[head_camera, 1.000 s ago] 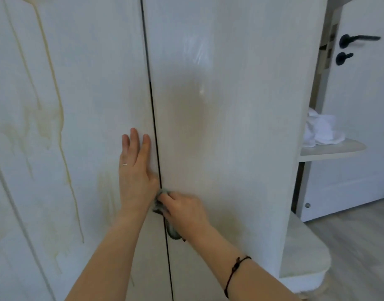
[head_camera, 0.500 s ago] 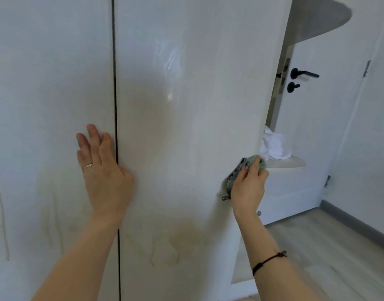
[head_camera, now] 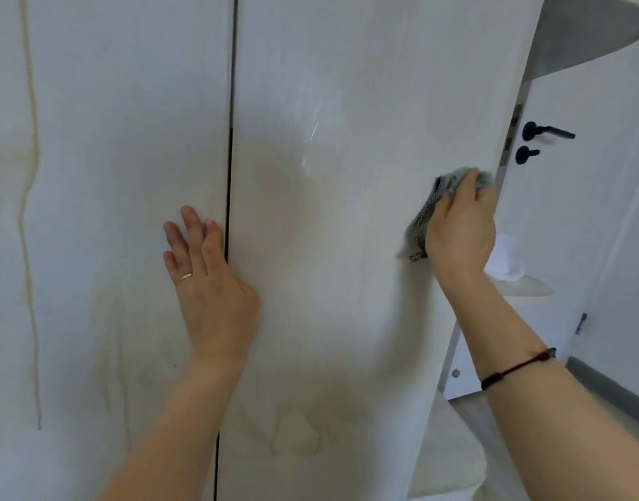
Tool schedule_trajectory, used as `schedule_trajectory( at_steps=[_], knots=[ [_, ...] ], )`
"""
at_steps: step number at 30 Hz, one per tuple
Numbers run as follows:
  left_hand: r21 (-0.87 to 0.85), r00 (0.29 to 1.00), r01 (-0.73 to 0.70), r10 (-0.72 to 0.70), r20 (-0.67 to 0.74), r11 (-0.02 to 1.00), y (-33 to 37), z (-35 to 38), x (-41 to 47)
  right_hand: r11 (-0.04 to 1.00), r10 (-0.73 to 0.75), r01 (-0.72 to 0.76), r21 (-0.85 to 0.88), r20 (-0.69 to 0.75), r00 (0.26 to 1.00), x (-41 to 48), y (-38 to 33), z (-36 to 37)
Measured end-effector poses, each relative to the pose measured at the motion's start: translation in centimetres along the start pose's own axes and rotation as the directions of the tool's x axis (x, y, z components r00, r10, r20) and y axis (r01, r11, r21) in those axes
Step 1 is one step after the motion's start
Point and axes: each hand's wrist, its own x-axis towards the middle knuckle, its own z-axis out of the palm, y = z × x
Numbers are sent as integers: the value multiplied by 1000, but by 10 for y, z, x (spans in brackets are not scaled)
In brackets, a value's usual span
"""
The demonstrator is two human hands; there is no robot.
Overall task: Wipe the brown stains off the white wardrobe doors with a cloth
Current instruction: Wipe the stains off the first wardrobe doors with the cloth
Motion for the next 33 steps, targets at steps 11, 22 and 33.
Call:
schedule_trajectory(
  at_steps=[11,22,33],
  knots=[
    [20,997,-57,56,52,998,-6,-9,-1,961,-269,277,-3,232,935,-196,55,42],
    [-3,990,-106,106,94,994,-15,-22,-1,884,-450,403,239,198,871,-205,-40,33],
    [-108,958,-276,283,49,955,-54,-54,18,717,-691,640,275,158,705,-253,-37,50]
  ],
)
